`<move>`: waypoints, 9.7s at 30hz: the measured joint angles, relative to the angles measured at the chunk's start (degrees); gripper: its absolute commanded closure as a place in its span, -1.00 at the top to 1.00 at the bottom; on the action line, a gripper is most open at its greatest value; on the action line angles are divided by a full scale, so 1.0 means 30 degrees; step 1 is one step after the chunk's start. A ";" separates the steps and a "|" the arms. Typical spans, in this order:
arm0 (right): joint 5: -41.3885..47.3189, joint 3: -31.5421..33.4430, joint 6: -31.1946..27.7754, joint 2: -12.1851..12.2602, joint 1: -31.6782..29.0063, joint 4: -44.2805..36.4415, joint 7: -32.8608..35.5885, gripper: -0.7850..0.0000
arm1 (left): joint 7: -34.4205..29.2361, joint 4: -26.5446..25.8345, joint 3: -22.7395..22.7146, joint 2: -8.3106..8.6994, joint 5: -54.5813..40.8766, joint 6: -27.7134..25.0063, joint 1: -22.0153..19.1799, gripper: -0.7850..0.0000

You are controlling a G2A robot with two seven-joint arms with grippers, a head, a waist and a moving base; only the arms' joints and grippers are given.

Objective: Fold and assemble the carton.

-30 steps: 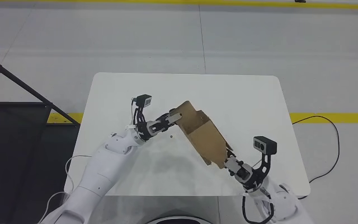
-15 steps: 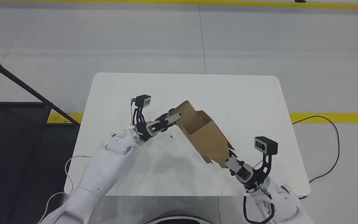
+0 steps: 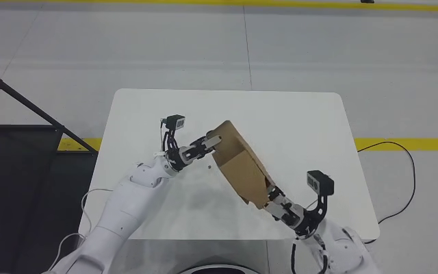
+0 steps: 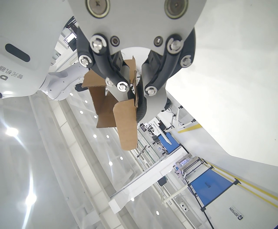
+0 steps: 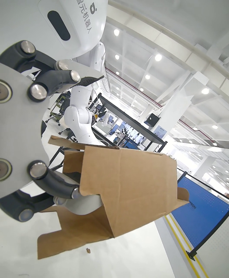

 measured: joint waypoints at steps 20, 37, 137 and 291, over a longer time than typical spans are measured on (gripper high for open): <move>-0.4735 0.0214 0.0841 -0.0268 -0.0906 -0.1049 -0.3567 1.00 | 0.0000 0.1165 0.0311 -0.0209 -0.0245 0.0000 -0.0394 -1.00; -1.0364 -0.0490 0.2808 -0.0628 -0.1312 -0.1738 -0.7082 0.02 | 0.0000 0.1576 0.0524 -0.0248 -0.0560 0.0000 -0.0615 -1.00; 0.7995 0.3086 0.1854 0.1273 0.2052 0.1736 1.2785 -1.00 | -0.0659 -0.8188 0.1090 0.4656 0.2409 0.0655 0.1877 1.00; 0.7070 0.4134 0.0908 0.2559 0.0920 0.0454 0.9850 1.00 | 0.0002 -0.9010 0.6598 0.7797 -0.0500 0.0001 -0.0511 -1.00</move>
